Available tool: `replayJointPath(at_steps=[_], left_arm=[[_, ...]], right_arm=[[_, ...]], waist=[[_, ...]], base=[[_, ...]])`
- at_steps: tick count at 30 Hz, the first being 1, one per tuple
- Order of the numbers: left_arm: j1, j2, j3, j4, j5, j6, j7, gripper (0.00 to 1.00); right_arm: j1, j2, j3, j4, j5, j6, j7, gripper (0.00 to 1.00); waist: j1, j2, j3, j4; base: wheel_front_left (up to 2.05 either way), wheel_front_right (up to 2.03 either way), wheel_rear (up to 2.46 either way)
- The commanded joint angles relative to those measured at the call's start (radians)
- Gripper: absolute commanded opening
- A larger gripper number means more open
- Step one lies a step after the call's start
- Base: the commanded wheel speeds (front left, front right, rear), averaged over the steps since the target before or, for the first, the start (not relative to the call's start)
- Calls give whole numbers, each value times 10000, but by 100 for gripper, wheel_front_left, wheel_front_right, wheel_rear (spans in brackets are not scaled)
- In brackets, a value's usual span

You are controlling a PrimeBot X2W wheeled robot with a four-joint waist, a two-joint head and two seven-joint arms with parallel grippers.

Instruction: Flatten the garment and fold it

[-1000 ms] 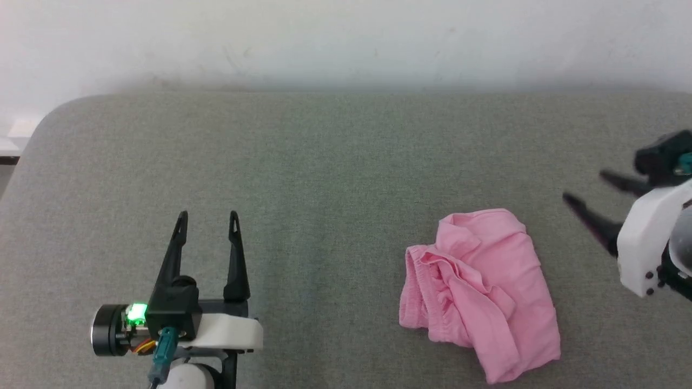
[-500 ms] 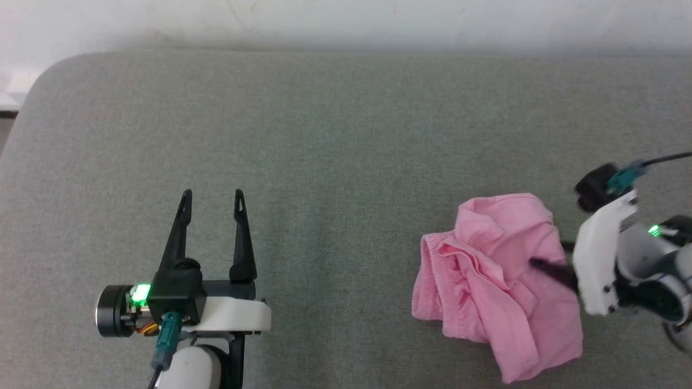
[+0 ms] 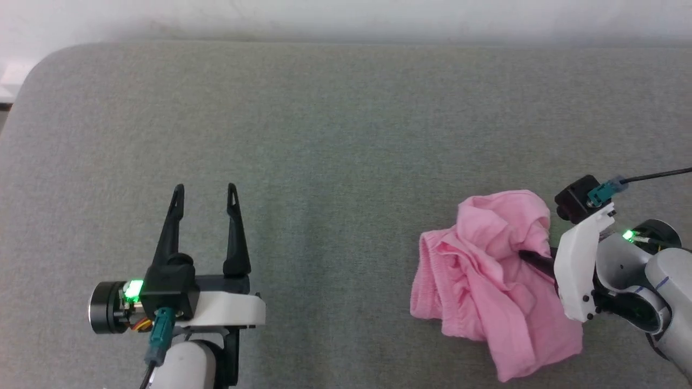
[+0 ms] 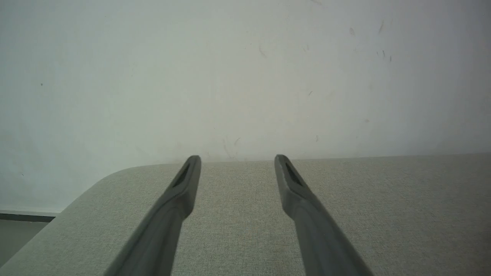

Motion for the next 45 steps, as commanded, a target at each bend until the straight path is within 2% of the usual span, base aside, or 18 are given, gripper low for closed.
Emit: replayJointPath(at_steps=[1,6,12,16,21,26,36,43,45], left_arm=[[93,51,79,-29,55,36,-47,100],[260,158,286,-123,44,74,-47,100],[353,386,800,-446,19,211,-47,100],[176,569,889,-672,99,154,-47,100],[-92,824,869,-932,292,140,-47,100],[-508,1144,778,-1166,426,133,-47,100],[-1206,1435,456,-1484,474,213,-47,100],[-1445,1462,268,-1546,398,390,-47,100],[-1473,1436,195,-1487,387,456,-47,100]], right_arm=[[-78,-102,266,-118,72,-23,-216,0],[-729,-757,874,-1316,-238,-23,-753,0],[-1506,-1369,1062,-2348,-340,-23,-908,0],[-1790,-1742,792,-2252,-230,-23,-882,0],[-2296,-1788,469,-1392,-291,-23,-1000,0],[-2965,-1825,154,-39,-808,-23,-1325,0],[-4109,-2183,-478,2796,-1957,-23,-1851,0],[-4336,-1627,-904,4468,-2218,-23,-2269,0],[-4306,-1434,-1063,4906,-2132,-23,-2365,72]], waist=[[-1,0,-312,-413],[-1,0,-344,-1302],[-1,0,89,-2763],[-1,0,650,-3501],[-1,0,1468,-4168],[-1,0,2243,-4294],[-1,0,3228,-3845],[-1,0,3523,-3575],[-1,0,3385,-3499]], base=[[0,0,0],[0,0,0],[0,0,0],[0,0,0],[0,0,0],[0,0,0],[0,0,0],[0,0,0],[0,0,0]])
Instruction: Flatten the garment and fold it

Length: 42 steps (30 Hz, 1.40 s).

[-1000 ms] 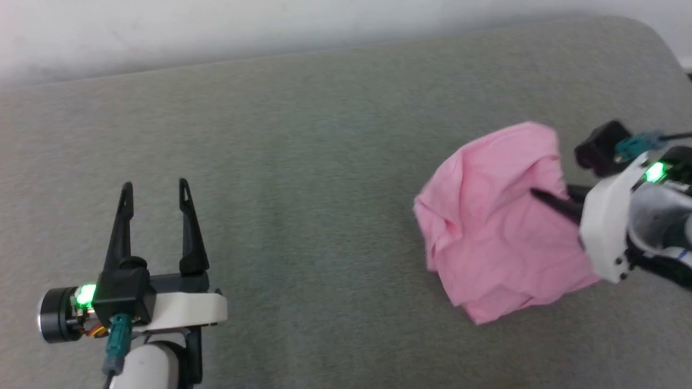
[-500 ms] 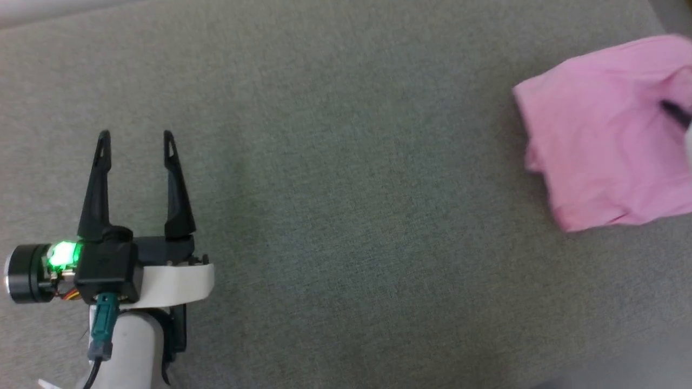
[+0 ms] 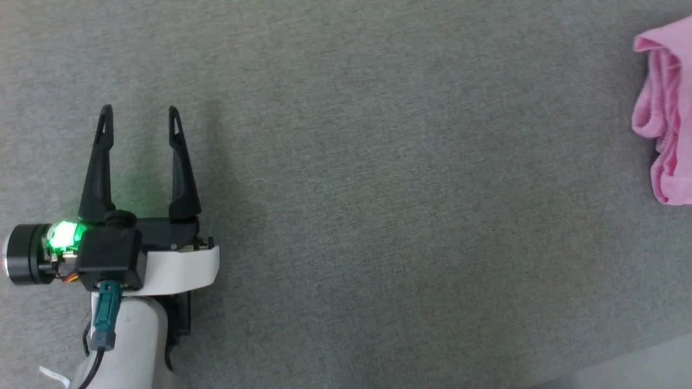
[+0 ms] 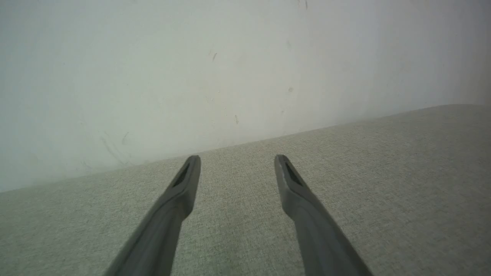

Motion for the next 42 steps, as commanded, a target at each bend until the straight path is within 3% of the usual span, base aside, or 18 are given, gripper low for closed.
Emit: replayJointPath(at_steps=[1,4,11,18,23,33,37,42], left_arm=[[-212,-12,-30,23,-53,117,-47,100],[-90,-105,-124,135,-123,227,-47,100],[424,-320,-208,562,-412,276,-47,100],[1021,-511,-69,834,-562,241,-47,100],[1295,-647,17,980,-577,194,-47,100],[1673,-871,91,1424,-595,-99,-47,100],[1806,-959,97,1572,-571,-178,-47,100],[2073,-1022,132,1764,-529,-215,-47,100]], right_arm=[[-8,70,-39,209,15,-21,-81,100],[-43,12,-201,481,-83,-21,-514,100],[-347,-260,-961,380,-748,-21,-2781,100],[-166,487,-2174,-334,-1580,-21,-5323,100],[769,1511,-3542,-1580,-2438,-21,-5659,100],[5134,4596,-6785,-6444,-4479,-21,-5671,100],[6713,5588,-7213,-7622,-4944,-21,-5672,100],[8289,6503,-7183,-8148,-5178,-21,-5672,100]], waist=[[-3,0,-204,165],[-3,0,-722,256],[-3,0,-2179,621],[-3,0,-3235,1118],[-3,0,-3796,1516],[-3,0,-4625,2302],[-3,0,-4901,2509],[-3,0,-5222,2639]], base=[[0,0,0],[0,0,0],[0,0,0],[0,0,0],[0,0,0],[0,0,0],[0,0,0],[0,0,0]])
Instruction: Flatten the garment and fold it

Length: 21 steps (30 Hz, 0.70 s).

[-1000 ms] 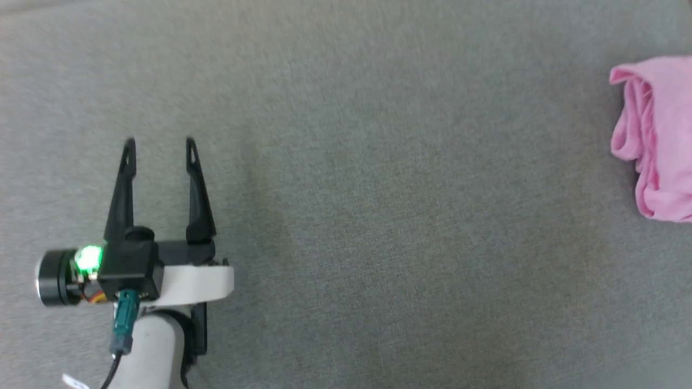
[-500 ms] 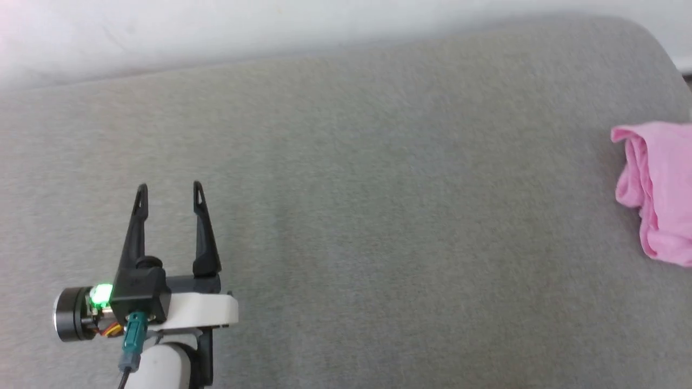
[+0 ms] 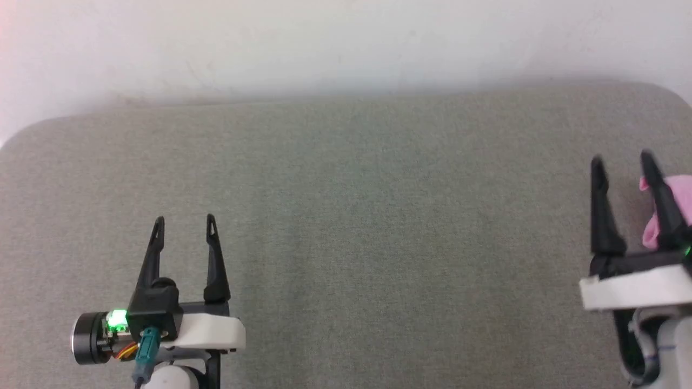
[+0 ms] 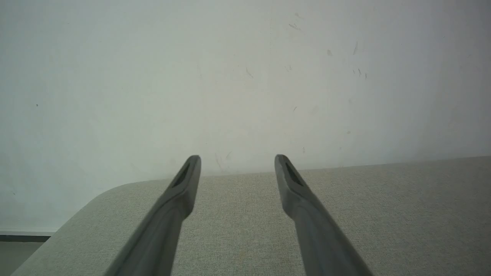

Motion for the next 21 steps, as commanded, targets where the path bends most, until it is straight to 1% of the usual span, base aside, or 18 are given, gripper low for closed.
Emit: replayJointPath(at_steps=[1,5,11,12,21], left_arm=[[174,-55,52,77,66,-87,-47,100],[365,-102,67,193,-17,-237,-47,100],[541,-179,153,293,-204,-582,-47,100],[421,-175,123,267,-199,-597,1,0],[417,-205,158,272,-223,-648,93,0]], right_arm=[[494,246,-1,-139,-105,-21,-46,100],[1275,583,-35,-252,-88,-21,-46,100],[1731,783,-144,-322,-207,-21,-47,100],[1640,756,-119,-286,-165,-2,1,0],[1655,766,-59,-272,-211,-1,93,0]], waist=[[2,0,-350,264],[2,0,-499,322],[2,0,-630,286],[2,0,-625,294],[2,0,-645,279]], base=[[0,0,0],[0,0,0],[0,0,0],[0,0,0],[0,0,0]])
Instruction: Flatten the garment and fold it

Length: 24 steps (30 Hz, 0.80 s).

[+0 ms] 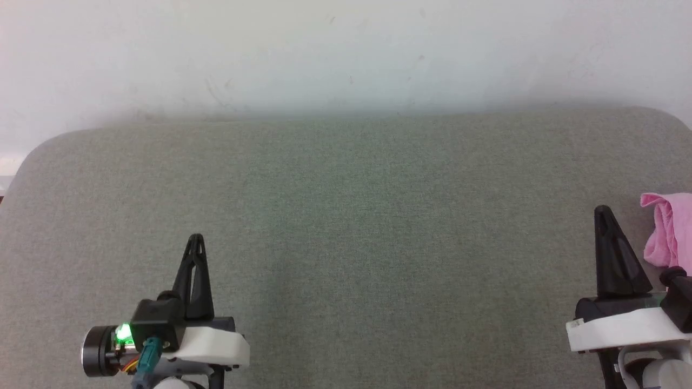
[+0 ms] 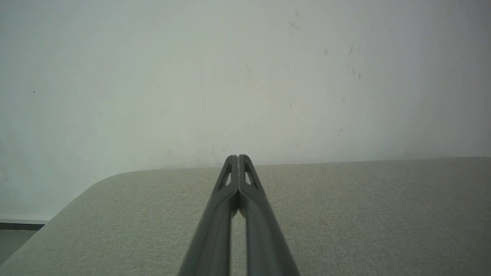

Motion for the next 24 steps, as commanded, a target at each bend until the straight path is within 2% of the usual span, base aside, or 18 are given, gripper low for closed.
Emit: replayJointPath(at_steps=[1,24], left_arm=[[-1,-17,24,-8,23,-54,74,0],[-4,-107,166,-46,131,-314,543,0]], right_arm=[[0,9,4,7,-49,-1,62,0],[1,51,196,40,-285,-5,532,0]], waist=[[0,0,-2,-3],[0,0,-53,-56]], base=[[0,0,0],[0,0,0]])
